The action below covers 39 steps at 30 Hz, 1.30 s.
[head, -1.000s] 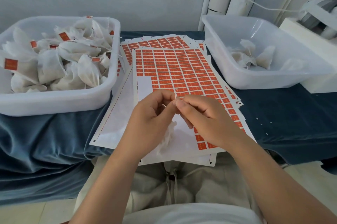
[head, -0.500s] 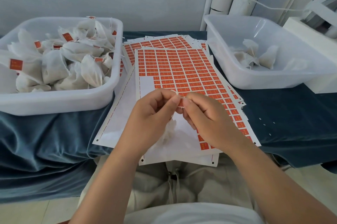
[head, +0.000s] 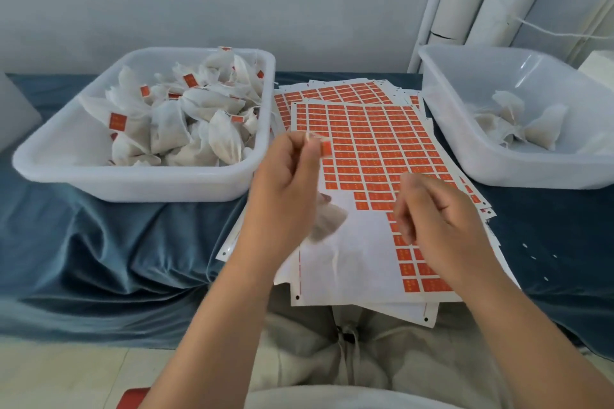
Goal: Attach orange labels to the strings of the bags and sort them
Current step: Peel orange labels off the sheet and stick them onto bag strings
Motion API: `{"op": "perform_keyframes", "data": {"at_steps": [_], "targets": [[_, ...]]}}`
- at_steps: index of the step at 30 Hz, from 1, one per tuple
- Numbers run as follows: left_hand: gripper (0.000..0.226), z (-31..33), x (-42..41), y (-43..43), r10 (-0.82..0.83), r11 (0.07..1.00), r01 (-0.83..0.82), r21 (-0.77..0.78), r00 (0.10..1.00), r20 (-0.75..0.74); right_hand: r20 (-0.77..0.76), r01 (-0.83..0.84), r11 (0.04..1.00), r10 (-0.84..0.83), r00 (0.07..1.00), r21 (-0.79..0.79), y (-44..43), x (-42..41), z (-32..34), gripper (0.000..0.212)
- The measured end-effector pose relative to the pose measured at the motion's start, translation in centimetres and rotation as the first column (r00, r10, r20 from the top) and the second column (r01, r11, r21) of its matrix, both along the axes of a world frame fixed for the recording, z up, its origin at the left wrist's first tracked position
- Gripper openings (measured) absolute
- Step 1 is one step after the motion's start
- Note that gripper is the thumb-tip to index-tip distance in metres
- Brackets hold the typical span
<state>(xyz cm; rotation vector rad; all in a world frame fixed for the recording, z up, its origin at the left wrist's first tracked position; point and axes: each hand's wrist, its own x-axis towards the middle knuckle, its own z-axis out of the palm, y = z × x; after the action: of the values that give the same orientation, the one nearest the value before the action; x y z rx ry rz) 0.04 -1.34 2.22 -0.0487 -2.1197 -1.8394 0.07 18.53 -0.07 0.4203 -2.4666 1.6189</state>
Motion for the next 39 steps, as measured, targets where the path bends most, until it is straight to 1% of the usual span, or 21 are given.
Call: {"op": "perform_keyframes", "data": {"at_steps": [4, 7, 8, 10, 12, 14, 16, 17, 19, 20, 22, 24, 27, 29, 30, 32, 34, 36, 37, 38, 39], "targets": [[0.019, 3.3, -2.2, -4.1, 0.2, 0.976, -0.206, -0.076, 0.977, -0.078, -0.017, 0.019, 0.999, -0.018, 1.0, 0.031, 0.2, -0.2, 0.1, 0.046], [0.018, 6.2, -4.6, -8.0, 0.3, 0.948, -0.312, -0.066, 0.943, -0.147, -0.023, 0.011, 0.998, -0.01, 1.0, 0.069, 0.0, -0.2, -0.1, 0.041], [0.021, 6.9, -5.8, -9.3, 0.343, 0.927, -0.361, -0.098, 0.925, -0.164, -0.025, 0.004, 0.997, -0.002, 1.0, 0.082, -0.1, -0.2, -0.1, 0.039], [0.029, 7.4, -8.5, -11.8, 0.398, 0.855, -0.428, -0.292, 0.903, -0.159, -0.028, -0.014, 0.994, 0.017, 0.999, 0.11, -0.3, -0.1, -0.2, 0.037], [0.031, 6.6, -10.7, -13.2, 0.382, 0.766, -0.354, -0.537, 0.922, -0.063, -0.036, -0.023, 0.991, 0.028, 0.999, 0.131, -0.5, -0.2, -0.3, 0.037], [0.029, 4.8, -12.1, -13.7, 0.391, 0.633, -0.245, -0.734, 0.92, 0.029, -0.043, -0.017, 0.991, 0.023, 0.999, 0.134, -0.4, -0.2, -0.4, 0.038], [0.027, 3.2, -12.8, -13.8, 0.459, 0.487, -0.274, -0.83, 0.888, -0.024, -0.042, -0.005, 0.993, 0.01, 0.999, 0.117, -0.3, -0.2, -0.4, 0.041], [0.028, 2.8, -12.9, -13.7, 0.486, 0.457, -0.345, -0.82, 0.869, -0.095, -0.04, 0.003, 0.994, 0.001, 0.999, 0.108, -0.2, -0.2, -0.3, 0.042], [0.015, 2.9, -13.0, -13.7, 0.502, 0.476, -0.469, -0.744, 0.84, -0.208, -0.046, 0.016, 0.995, -0.012, 0.999, 0.093, 0.0, -0.2, -0.3, 0.041], [0.011, 2.9, -13.0, -13.7, 0.504, 0.497, -0.466, -0.732, 0.842, -0.195, -0.048, 0.017, 0.996, -0.013, 0.999, 0.085, 0.1, -0.2, -0.3, 0.04], [0.013, 2.9, -13.0, -13.8, 0.502, 0.514, -0.399, -0.759, 0.858, -0.111, -0.047, 0.014, 0.997, -0.011, 0.999, 0.076, 0.3, -0.3, -0.3, 0.039], [0.012, 3.2, -12.6, -13.8, 0.492, 0.529, -0.386, -0.756, 0.865, -0.098, -0.052, 0.013, 0.997, -0.009, 0.999, 0.076, 0.4, -0.4, -0.2, 0.038], [0.022, 4.0, -11.1, -12.7, 0.444, 0.536, -0.444, -0.718, 0.872, -0.207, -0.065, 0.019, 0.996, -0.013, 0.998, 0.085, 0.8, -0.8, -0.3, 0.04], [0.023, 4.1, -9.6, -10.8, 0.357, 0.587, -0.47, -0.659, 0.881, -0.31, -0.049, 0.006, 0.994, 0.0, 0.999, 0.108, 1.0, -1.1, -0.5, 0.039], [0.024, 4.0, -8.7, -9.7, 0.291, 0.633, -0.444, -0.634, 0.896, -0.336, -0.038, -0.008, 0.99, 0.013, 0.999, 0.141, 0.9, -1.2, -0.7, 0.039], [0.026, 3.4, -6.9, -7.1, 0.117, 0.709, -0.298, -0.639, 0.943, -0.31, -0.028, -0.041, 0.963, 0.05, 0.998, 0.267, 0.9, -1.3, -1.1, 0.038], [0.024, 1.8, -5.5, -4.5, -0.046, 0.718, -0.117, -0.686, 0.976, -0.214, -0.052, -0.055, 0.9, 0.086, 0.995, 0.433, 1.0, -1.4, -1.5, 0.035], [0.022, -0.5, -4.2, -2.2, -0.129, 0.726, 0.011, -0.687, 0.984, -0.12, -0.11, -0.013, 0.836, 0.088, 0.99, 0.549, 1.6, -1.8, -1.5, 0.024], [0.021, -1.8, -3.6, -1.2, -0.142, 0.744, 0.055, -0.665, 0.987, -0.078, -0.135, 0.025, 0.828, 0.061, 0.989, 0.56, 2.3, -2.1, -1.1, 0.018], [0.02, -3.2, -3.0, -0.2, -0.141, 0.762, 0.088, -0.641, 0.989, -0.032, -0.149, 0.072, 0.845, 0.009, 0.989, 0.529, 3.2, -2.5, -0.5, 0.014], [0.017, -4.4, -2.5, 0.5, -0.134, 0.776, 0.113, -0.621, 0.991, 0.013, -0.155, 0.127, 0.879, -0.062, 0.986, 0.459, 4.2, -2.9, 0.3, 0.012]]}}
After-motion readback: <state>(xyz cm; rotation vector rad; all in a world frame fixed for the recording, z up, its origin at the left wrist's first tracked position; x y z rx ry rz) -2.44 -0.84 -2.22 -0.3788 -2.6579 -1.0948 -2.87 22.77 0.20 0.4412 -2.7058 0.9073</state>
